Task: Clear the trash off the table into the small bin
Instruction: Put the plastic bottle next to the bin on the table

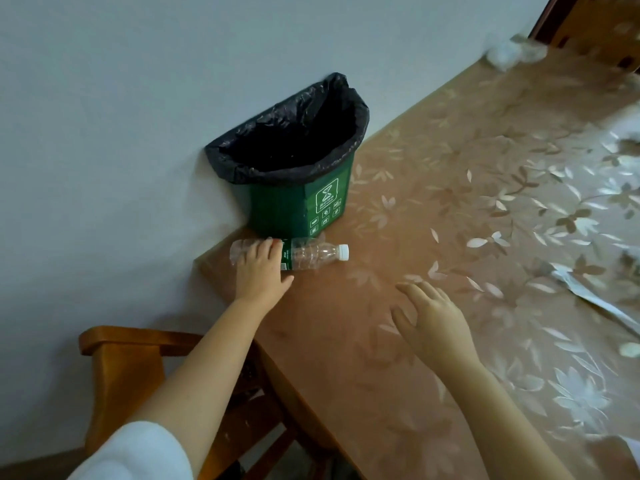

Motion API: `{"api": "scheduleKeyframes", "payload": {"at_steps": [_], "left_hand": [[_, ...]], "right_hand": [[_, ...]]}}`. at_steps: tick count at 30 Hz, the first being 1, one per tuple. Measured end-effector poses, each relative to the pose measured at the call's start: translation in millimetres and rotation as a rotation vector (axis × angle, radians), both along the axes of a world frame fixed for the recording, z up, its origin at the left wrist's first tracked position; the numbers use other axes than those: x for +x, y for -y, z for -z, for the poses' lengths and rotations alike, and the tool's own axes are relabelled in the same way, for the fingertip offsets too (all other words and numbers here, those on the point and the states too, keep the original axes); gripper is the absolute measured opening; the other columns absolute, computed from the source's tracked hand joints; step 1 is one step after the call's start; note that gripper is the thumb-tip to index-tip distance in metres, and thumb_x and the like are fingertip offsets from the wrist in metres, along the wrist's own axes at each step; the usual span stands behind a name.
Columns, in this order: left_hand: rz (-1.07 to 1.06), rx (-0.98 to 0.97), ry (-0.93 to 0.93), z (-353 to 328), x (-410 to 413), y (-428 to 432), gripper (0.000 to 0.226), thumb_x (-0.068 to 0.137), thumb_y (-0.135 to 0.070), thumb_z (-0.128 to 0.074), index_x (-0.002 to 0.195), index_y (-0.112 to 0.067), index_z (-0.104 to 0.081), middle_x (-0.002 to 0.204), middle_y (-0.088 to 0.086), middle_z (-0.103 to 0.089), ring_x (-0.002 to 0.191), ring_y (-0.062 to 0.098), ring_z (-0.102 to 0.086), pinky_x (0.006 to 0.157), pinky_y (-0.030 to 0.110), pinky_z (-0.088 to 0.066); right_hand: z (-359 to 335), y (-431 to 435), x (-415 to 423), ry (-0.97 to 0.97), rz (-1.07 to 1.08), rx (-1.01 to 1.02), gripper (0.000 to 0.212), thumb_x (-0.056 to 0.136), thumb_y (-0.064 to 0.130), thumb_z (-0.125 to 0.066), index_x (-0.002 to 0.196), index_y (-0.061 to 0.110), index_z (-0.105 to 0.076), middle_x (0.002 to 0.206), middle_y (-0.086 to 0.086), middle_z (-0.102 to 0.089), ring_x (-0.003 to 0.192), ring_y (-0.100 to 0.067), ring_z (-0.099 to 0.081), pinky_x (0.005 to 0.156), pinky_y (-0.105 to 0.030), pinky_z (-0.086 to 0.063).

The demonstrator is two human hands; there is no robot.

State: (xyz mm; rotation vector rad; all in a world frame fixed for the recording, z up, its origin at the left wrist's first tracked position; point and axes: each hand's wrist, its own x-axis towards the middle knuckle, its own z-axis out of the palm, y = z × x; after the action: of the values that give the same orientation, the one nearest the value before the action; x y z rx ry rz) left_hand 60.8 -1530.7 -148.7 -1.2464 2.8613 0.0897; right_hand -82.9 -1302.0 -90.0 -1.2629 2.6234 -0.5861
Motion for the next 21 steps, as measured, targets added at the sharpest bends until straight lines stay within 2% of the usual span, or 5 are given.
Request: {"api": "scheduleKeyframes", "payload": {"at_steps": [4, 9, 14, 18, 21], "left_hand": [[0.025, -0.009, 0.103, 11.0, -12.6, 9.9, 0.076, 0.084, -0.044, -0.058, 0.143, -0.014, -0.021, 0.147, 0.009, -0.028, 0.134, 0.029, -0.022, 0.106, 0.044, -0.026], [0.032, -0.047, 0.086, 15.6, -21.3, 8.0, 0.069, 0.082, -0.036, -0.064, 0.138, -0.014, -0.031, 0.13, 0.015, -0.036, 0.118, 0.03, -0.035, 0.094, 0.037, -0.036], [0.038, -0.074, 0.117, 18.9, -20.6, -0.7, 0.068, 0.079, -0.041, -0.065, 0.133, -0.013, -0.035, 0.131, 0.009, -0.046, 0.118, 0.028, -0.041, 0.094, 0.039, -0.033], [-0.003, -0.022, -0.008, 9.5, -5.8, -27.8, 0.067, 0.059, -0.038, -0.08, 0.114, -0.01, -0.055, 0.107, 0.01, -0.062, 0.096, 0.032, -0.055, 0.078, 0.041, -0.041], [-0.059, -0.007, -0.195, -10.8, 10.0, -54.2, 0.07, 0.047, -0.036, -0.087, 0.104, -0.007, -0.06, 0.098, 0.012, -0.065, 0.086, 0.034, -0.06, 0.071, 0.042, -0.046]], "right_hand": [[11.1, 9.4, -15.6, 0.008, -0.003, 0.008, 0.033, 0.078, 0.019, -0.064, 0.11, 0.011, -0.061, 0.106, -0.008, -0.065, 0.099, -0.032, -0.057, 0.079, -0.042, -0.048], [16.7, 15.6, -26.0, -0.025, -0.042, -0.032, 0.034, 0.074, 0.016, -0.068, 0.107, 0.011, -0.063, 0.1, -0.007, -0.067, 0.093, -0.032, -0.06, 0.074, -0.042, -0.05], [16.6, 16.7, -29.4, -0.067, -0.061, -0.065, 0.035, 0.07, 0.013, -0.071, 0.104, 0.01, -0.064, 0.098, -0.008, -0.068, 0.089, -0.033, -0.062, 0.072, -0.043, -0.051], [13.0, 17.1, -27.4, -0.082, -0.085, -0.092, 0.036, 0.068, 0.013, -0.072, 0.104, 0.01, -0.064, 0.1, -0.009, -0.068, 0.089, -0.034, -0.063, 0.072, -0.044, -0.051], [5.8, 18.7, -24.0, -0.1, -0.097, -0.115, 0.037, 0.068, 0.013, -0.073, 0.104, 0.009, -0.064, 0.101, -0.009, -0.068, 0.09, -0.034, -0.063, 0.073, -0.044, -0.052]]}}
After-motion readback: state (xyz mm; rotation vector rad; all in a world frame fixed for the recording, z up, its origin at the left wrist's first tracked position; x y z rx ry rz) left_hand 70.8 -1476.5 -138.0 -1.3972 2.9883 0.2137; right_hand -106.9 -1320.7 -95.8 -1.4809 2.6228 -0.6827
